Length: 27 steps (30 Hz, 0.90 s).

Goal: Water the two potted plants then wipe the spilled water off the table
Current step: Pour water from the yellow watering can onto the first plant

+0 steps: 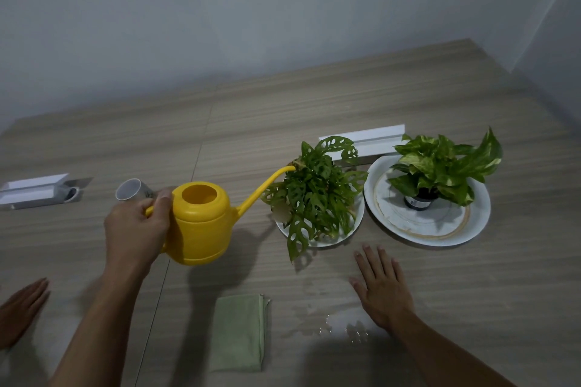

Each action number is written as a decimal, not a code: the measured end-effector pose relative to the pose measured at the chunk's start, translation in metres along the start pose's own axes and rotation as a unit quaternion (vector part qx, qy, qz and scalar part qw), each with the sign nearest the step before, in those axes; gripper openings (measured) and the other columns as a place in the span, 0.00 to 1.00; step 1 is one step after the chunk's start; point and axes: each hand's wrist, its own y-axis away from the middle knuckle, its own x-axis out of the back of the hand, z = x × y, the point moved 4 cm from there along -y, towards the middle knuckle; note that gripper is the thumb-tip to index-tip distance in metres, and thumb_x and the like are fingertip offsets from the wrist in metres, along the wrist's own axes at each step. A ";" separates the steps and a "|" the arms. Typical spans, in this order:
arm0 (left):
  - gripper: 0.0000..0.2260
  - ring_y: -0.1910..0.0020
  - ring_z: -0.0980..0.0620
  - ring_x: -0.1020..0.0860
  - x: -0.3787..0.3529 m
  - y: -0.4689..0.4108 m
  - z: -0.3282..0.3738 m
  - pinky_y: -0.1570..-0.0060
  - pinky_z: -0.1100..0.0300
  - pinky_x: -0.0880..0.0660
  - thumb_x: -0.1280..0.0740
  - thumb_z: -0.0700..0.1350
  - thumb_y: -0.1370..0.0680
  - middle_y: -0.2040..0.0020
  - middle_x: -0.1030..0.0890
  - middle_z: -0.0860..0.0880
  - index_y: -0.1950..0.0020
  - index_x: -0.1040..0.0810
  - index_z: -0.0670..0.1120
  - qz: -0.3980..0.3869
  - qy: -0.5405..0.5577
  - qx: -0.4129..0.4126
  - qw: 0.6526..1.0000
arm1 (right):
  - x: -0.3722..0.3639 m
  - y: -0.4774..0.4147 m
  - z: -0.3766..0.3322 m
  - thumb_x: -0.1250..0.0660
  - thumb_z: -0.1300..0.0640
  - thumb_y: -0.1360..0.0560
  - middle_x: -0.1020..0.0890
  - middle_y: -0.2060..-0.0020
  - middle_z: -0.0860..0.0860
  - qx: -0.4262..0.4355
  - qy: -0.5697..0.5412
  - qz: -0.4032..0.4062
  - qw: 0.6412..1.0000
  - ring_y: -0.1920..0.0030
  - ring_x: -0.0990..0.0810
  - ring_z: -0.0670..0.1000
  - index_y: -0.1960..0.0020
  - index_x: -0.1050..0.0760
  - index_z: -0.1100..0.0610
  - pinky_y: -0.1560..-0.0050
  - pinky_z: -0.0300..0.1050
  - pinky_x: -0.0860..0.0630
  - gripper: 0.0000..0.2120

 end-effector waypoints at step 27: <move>0.24 0.76 0.49 0.34 -0.010 -0.018 0.007 0.75 0.62 0.36 0.37 0.49 0.19 0.77 0.33 0.46 0.74 0.33 0.44 0.026 -0.012 0.012 1.000 | 0.003 0.002 0.001 0.58 0.35 0.20 0.62 0.22 0.48 0.002 -0.001 0.015 1.000 0.23 0.67 0.54 0.22 0.62 0.48 0.24 0.56 0.63 0.32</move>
